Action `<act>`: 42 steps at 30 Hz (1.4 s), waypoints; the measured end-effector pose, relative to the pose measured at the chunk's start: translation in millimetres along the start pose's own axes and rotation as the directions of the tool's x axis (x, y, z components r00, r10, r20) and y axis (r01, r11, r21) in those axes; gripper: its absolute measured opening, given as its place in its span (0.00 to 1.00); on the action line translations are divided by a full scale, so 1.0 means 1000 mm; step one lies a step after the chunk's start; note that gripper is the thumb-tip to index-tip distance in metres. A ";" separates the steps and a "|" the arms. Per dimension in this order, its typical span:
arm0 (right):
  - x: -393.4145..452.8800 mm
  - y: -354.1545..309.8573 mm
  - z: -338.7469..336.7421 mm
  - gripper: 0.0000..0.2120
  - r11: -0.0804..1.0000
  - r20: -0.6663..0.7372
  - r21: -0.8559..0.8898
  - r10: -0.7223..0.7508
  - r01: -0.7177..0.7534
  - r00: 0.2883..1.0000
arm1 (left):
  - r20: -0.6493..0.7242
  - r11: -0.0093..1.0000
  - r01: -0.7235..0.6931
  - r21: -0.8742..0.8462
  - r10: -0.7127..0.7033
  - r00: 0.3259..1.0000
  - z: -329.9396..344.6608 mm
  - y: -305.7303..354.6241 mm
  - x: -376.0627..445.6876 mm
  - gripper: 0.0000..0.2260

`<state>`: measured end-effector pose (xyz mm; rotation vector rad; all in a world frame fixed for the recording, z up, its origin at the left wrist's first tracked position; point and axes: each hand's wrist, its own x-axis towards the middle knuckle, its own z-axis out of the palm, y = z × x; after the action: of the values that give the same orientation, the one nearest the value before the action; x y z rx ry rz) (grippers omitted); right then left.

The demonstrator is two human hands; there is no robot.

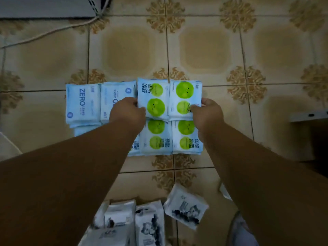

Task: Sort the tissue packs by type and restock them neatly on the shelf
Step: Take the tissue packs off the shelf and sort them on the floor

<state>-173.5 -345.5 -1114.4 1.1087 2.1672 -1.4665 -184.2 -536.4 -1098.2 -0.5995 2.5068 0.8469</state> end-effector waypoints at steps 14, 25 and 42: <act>-0.234 -0.052 -0.117 0.23 0.937 0.149 -0.308 -0.122 0.163 0.981 | 0.179 0.979 -0.189 -0.079 0.201 0.963 -0.114 0.055 -0.240 0.14; -0.473 -0.175 -0.175 0.23 0.942 0.208 -0.204 -0.225 0.267 0.952 | 0.160 0.941 -0.337 -0.035 0.338 0.927 -0.329 0.059 -0.410 0.14; -0.683 -0.114 -0.171 0.18 0.988 -0.347 0.144 -0.009 0.063 0.938 | 0.489 0.720 -0.691 -0.057 0.624 0.609 -0.388 0.019 -0.518 0.14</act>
<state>220.8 -508.5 -543.5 1.4861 2.3427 -1.5755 131.5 -637.4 -541.6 0.6014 2.2553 0.9009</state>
